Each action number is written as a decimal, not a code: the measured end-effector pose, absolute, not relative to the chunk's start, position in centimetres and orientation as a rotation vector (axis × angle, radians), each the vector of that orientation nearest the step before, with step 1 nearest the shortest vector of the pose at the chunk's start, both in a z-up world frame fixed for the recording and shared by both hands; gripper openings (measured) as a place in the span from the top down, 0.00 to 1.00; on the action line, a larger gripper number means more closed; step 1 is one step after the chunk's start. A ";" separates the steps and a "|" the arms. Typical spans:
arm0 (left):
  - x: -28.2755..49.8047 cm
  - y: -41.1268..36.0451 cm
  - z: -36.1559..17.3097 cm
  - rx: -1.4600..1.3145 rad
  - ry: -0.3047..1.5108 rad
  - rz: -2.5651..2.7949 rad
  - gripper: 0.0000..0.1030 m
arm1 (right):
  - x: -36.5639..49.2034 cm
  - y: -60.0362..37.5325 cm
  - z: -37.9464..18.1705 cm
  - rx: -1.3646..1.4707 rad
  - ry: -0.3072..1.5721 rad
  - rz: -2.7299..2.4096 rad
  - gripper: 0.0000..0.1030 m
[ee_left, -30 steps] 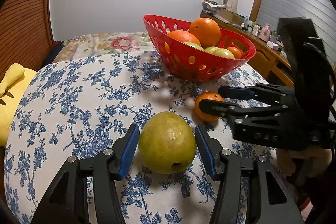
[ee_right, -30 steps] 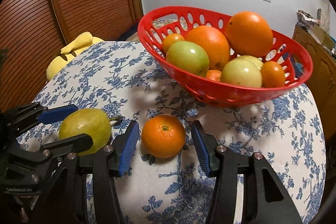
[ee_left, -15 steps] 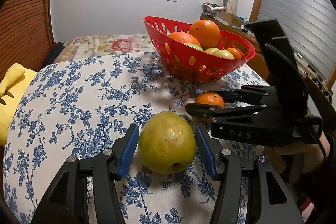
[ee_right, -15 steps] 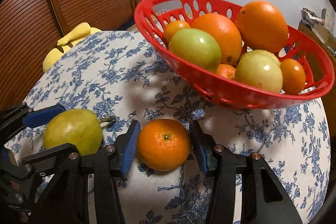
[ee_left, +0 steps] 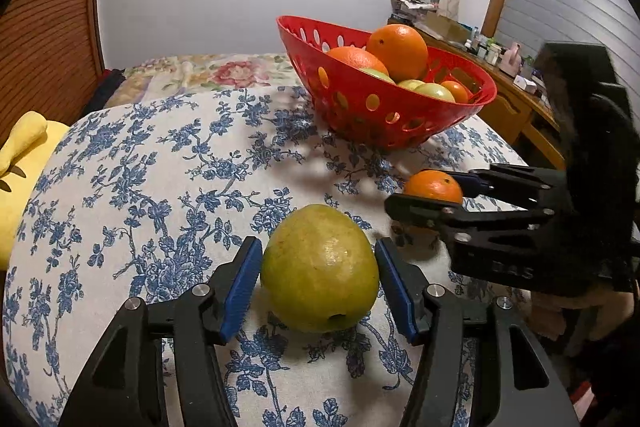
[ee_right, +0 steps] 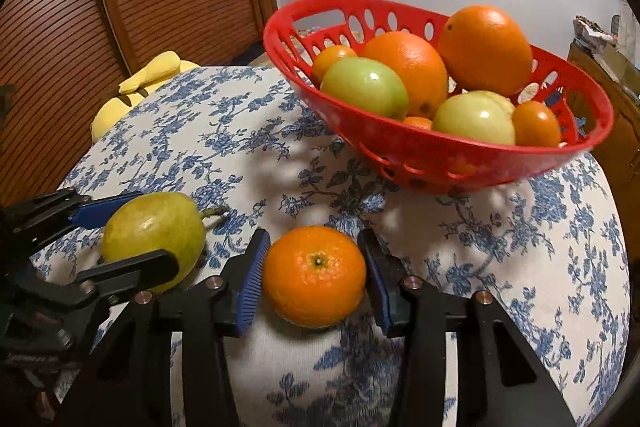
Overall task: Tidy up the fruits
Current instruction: 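Close the left tool on the yellow-green pear while the right tool grasps the tangerine, then lift the pear and tangerine and carry both over the red basket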
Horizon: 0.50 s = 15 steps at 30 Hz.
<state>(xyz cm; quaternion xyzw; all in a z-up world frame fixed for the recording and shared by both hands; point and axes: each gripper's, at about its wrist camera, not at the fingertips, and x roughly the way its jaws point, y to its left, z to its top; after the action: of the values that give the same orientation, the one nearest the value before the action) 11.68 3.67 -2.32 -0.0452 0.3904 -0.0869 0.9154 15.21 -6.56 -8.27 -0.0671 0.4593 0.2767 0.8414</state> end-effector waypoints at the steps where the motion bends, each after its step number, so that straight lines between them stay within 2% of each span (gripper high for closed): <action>1: 11.7 3.6 -2.3 -0.090 0.803 -0.178 0.41 | 15.0 -6.8 -8.1 -0.138 0.968 0.586 0.55; 15: 11.3 2.9 -2.0 -0.050 0.791 -0.167 0.42 | 13.4 -8.6 -6.5 -0.098 0.935 0.592 0.55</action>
<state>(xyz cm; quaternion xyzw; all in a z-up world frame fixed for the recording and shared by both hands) 11.29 2.90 -1.95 -0.0244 0.3850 -0.0814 0.9190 13.43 -8.57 -6.50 -0.0465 0.4436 0.2810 0.8498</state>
